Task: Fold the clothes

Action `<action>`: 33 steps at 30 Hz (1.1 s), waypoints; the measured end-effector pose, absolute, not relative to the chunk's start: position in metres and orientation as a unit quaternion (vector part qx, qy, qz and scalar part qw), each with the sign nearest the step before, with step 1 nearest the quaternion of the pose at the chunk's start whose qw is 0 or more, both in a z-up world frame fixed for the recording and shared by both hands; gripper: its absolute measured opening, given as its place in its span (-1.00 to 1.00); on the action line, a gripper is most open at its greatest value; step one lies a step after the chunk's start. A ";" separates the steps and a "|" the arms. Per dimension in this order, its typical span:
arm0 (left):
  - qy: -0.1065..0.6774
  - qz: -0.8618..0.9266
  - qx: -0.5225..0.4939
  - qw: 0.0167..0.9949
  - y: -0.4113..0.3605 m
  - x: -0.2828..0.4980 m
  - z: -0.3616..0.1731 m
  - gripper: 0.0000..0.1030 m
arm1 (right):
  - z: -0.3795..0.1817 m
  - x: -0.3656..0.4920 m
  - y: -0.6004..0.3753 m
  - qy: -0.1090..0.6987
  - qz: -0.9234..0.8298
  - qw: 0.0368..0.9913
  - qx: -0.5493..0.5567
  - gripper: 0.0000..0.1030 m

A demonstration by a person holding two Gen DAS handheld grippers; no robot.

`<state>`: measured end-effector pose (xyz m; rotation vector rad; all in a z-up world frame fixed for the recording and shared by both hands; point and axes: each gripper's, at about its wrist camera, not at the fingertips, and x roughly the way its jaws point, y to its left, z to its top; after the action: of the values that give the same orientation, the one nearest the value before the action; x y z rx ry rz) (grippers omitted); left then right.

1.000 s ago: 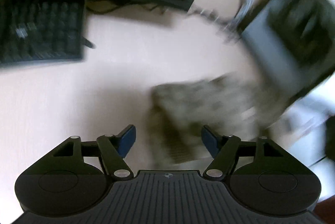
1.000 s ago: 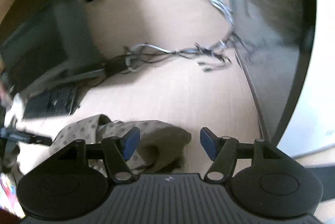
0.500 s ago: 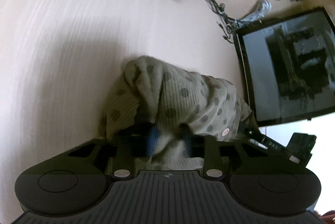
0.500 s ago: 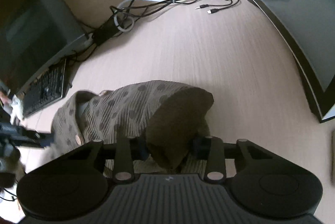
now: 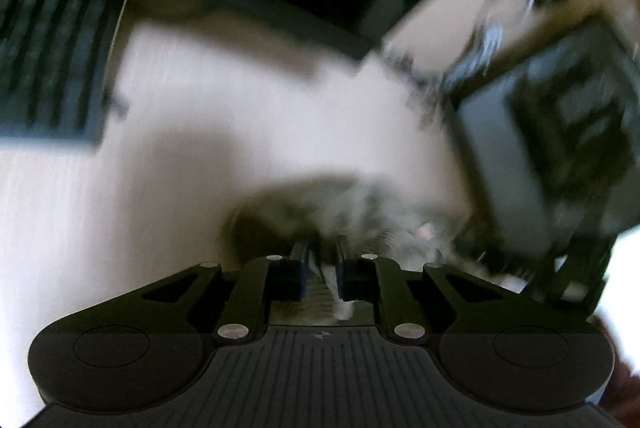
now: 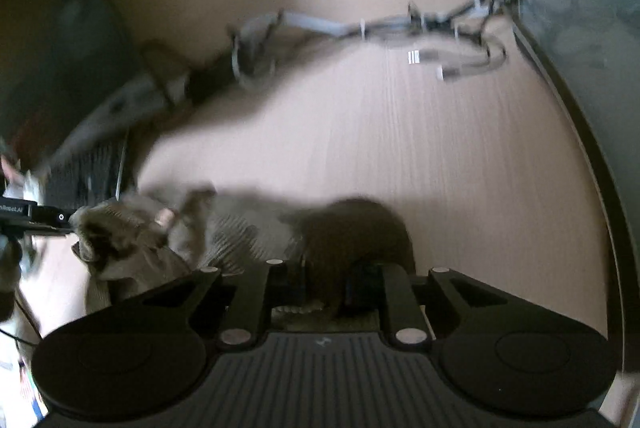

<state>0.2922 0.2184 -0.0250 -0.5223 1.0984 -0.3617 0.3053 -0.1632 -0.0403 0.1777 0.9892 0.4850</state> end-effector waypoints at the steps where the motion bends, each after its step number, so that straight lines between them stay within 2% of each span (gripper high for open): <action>1: 0.523 -0.168 -0.231 0.803 0.217 0.281 -0.029 -0.70 | -0.042 0.297 -0.165 0.473 0.232 0.847 0.076 -0.63; 3: 0.537 -0.167 -0.219 0.798 0.217 0.262 -0.034 -0.70 | -0.039 0.287 -0.167 0.477 0.232 0.845 0.069 -0.63; 5: 0.538 -0.165 -0.226 0.795 0.221 0.248 -0.034 -0.59 | -0.035 0.277 -0.170 0.479 0.233 0.844 0.064 -0.52; 7: 0.526 -0.165 -0.253 0.795 0.232 0.239 -0.029 -0.06 | -0.027 0.272 -0.176 0.481 0.234 0.841 0.082 -0.35; 8: 0.515 -0.166 -0.273 0.795 0.239 0.235 -0.025 0.06 | -0.022 0.270 -0.180 0.481 0.235 0.839 0.093 -0.30; 10: 0.487 -0.167 -0.326 0.793 0.253 0.231 -0.015 0.34 | -0.014 0.264 -0.191 0.484 0.237 0.831 0.138 0.07; 12: 0.462 -0.164 -0.374 0.787 0.261 0.230 -0.009 0.50 | -0.012 0.259 -0.199 0.486 0.240 0.819 0.189 0.18; 15: 0.454 -0.159 -0.426 0.766 0.262 0.237 -0.014 0.67 | -0.018 0.255 -0.204 0.492 0.239 0.793 0.268 0.25; 19: 0.483 -0.136 -0.465 0.729 0.249 0.256 -0.037 0.68 | -0.034 0.260 -0.196 0.502 0.223 0.758 0.352 0.29; 21: 0.498 -0.125 -0.471 0.718 0.241 0.266 -0.048 0.69 | -0.042 0.266 -0.192 0.512 0.203 0.739 0.389 0.38; 24: 0.514 -0.118 -0.459 0.715 0.230 0.280 -0.059 0.68 | -0.063 0.279 -0.189 0.536 0.162 0.703 0.438 0.39; 27: 0.526 -0.112 -0.438 0.720 0.223 0.288 -0.068 0.63 | -0.081 0.290 -0.183 0.541 0.126 0.705 0.441 0.39; 30: 0.529 -0.106 -0.438 0.719 0.222 0.292 -0.079 0.36 | -0.087 0.296 -0.175 0.522 0.137 0.720 0.436 0.40; 31: 0.526 -0.104 -0.441 0.719 0.223 0.294 -0.081 0.13 | -0.086 0.297 -0.172 0.514 0.142 0.729 0.429 0.18; 33: 0.519 -0.105 -0.437 0.727 0.222 0.301 -0.083 -0.18 | -0.084 0.304 -0.165 0.502 0.158 0.753 0.395 -0.20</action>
<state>0.3010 0.2219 -0.0830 -0.9633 1.1446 -0.2320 0.3045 -0.1646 -0.0841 0.8627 1.0954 0.3453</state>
